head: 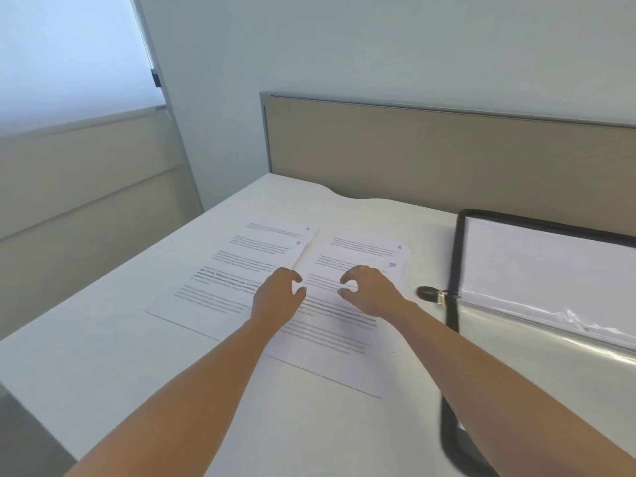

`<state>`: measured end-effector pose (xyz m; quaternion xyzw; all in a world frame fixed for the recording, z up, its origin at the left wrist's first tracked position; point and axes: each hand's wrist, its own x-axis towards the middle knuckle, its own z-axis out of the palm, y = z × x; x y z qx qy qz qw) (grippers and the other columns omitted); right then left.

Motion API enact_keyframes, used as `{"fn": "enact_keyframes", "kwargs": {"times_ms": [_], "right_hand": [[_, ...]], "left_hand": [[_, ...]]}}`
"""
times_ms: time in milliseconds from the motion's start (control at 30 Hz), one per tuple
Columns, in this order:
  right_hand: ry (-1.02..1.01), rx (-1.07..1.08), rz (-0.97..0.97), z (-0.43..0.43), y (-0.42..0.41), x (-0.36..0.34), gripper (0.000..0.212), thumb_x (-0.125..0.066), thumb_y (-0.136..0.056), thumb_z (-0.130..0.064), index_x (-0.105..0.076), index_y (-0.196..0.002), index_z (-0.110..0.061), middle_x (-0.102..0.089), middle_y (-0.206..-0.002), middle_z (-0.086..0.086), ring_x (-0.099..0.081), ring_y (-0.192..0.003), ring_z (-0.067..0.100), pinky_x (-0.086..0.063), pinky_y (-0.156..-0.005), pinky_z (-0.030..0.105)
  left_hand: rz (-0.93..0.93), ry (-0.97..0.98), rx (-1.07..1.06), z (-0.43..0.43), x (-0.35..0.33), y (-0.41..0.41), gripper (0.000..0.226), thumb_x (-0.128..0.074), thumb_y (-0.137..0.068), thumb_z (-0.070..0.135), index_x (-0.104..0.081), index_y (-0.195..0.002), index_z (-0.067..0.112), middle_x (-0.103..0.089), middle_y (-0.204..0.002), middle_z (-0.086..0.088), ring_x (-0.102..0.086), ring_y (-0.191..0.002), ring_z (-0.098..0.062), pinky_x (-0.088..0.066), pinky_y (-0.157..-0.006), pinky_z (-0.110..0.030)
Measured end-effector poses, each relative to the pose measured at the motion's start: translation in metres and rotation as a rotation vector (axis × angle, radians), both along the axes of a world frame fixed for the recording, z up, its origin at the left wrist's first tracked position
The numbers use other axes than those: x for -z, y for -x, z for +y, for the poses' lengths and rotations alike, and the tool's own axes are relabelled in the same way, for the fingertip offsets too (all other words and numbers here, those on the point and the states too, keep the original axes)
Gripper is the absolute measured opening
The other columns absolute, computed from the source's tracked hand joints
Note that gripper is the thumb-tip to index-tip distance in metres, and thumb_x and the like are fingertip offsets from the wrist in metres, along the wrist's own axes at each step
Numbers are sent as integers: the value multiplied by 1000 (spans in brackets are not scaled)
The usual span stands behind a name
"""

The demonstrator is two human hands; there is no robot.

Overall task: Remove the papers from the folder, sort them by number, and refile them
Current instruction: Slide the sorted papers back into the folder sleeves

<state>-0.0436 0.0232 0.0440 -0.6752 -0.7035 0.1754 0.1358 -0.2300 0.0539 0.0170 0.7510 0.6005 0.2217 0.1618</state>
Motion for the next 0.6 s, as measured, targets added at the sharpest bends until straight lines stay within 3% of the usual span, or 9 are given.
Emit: {"fn": "enact_keyframes", "kwargs": {"times_ms": [133,300,400,533,600], "right_hand": [[61,34,56,41,50,4,37,-53,-94,-33,-55,-125,-14,-47,-138,4,-42,-126,21,-35,-100,32],[155,101,106,89,87,7,48,-52,-94,-32,-42,-137,-13,-42,-142,6,-39,-130,22,-33,-103,32],[183,123,78,117,97,9,53,-52,-95,-31,-35,-141,-11,-41,-142,8,-38,-131,24,-33,-101,32],[210,170,38,149,101,13,59,-53,-94,-32,-29,-142,-8,-44,-139,11,-38,-131,27,-35,-101,34],[212,219,59,163,101,16,59,-54,-93,-32,-30,-140,-5,-47,-135,12,-41,-128,28,-37,-100,34]], "left_hand": [[97,-14,16,42,11,53,34,-53,-94,30,-54,-124,16,-45,-138,3,-45,-124,-16,-38,-97,-30],[281,48,46,79,28,108,54,-42,-97,44,-33,-144,20,-19,-156,-1,-14,-144,-16,-17,-115,-39],[359,102,69,96,39,132,61,-30,-97,53,-20,-149,23,-8,-159,1,-4,-146,-17,-7,-116,-44],[380,108,81,118,45,151,64,-23,-95,60,-17,-149,27,-6,-159,4,-2,-146,-15,-4,-117,-44],[379,99,80,124,47,156,80,-8,-83,73,-16,-149,29,-6,-159,6,-2,-146,-14,-3,-117,-43]]}}
